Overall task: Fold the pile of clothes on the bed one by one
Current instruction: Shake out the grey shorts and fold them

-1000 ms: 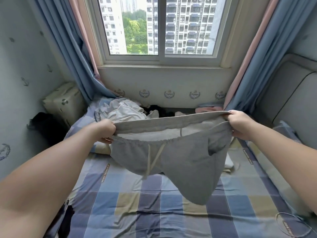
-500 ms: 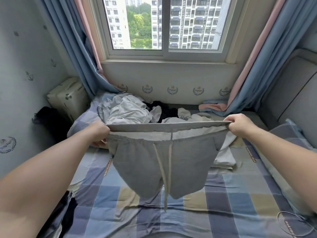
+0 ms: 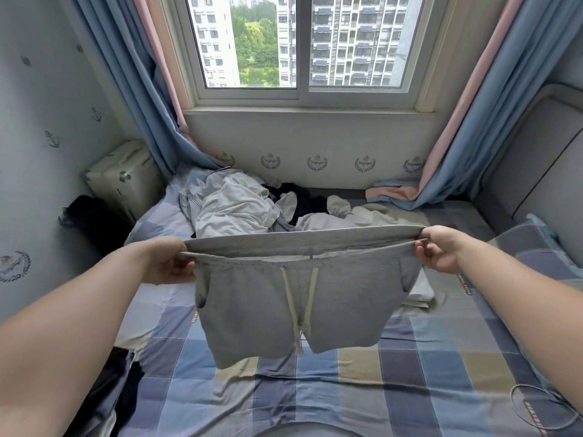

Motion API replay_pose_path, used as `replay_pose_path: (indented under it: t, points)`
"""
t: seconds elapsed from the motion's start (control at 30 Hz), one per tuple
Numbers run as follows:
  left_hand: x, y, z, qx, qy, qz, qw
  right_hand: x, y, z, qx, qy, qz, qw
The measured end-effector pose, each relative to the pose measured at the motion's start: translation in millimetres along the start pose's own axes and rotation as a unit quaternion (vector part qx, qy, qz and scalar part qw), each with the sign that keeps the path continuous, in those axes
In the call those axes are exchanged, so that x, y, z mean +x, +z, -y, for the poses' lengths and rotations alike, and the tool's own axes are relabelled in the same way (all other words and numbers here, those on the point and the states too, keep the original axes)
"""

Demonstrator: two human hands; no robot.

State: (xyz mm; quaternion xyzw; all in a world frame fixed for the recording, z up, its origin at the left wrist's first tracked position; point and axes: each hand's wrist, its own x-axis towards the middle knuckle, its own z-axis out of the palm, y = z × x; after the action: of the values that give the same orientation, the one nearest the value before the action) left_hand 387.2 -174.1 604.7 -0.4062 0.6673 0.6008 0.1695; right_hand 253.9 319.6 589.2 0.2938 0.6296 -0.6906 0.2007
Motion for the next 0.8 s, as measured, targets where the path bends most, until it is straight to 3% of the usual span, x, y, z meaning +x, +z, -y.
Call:
replay_pose_path:
  t: [0.17, 0.23, 0.3, 0.37, 0.43, 0.57, 0.67, 0.8]
  points:
    - [-6, 6, -7, -0.177, 0.026, 0.064, 0.982, -20, 10, -3, 0.107, -0.03, 0.122, 0.986]
    - [-3, 7, -8, -0.234, 0.054, 0.095, 0.966, -26, 15, -3, 0.094, -0.068, 0.17, 0.979]
    - [0, 13, -8, -0.224, 0.107, 0.096, 0.964, -29, 20, -4, 0.059, -0.115, 0.189, 0.974]
    - [8, 21, -6, -0.148, 0.193, 0.037, 0.969, -29, 25, -4, -0.011, -0.184, 0.146, 0.972]
    - [17, 26, -3, -0.034, 0.27, -0.075, 0.959, -29, 29, -5, -0.117, -0.262, 0.08, 0.954]
    - [23, 28, 6, 0.166, 0.37, -0.189, 0.895, -21, 26, -7, -0.274, -0.362, -0.025, 0.891]
    - [30, 21, 24, 0.246, 0.371, -0.19, 0.875, -21, 18, -18, -0.401, -0.376, -0.091, 0.831]
    - [45, 15, 69, 0.328, 0.306, -0.102, 0.888, -21, 5, -58, -0.476, -0.325, -0.073, 0.814]
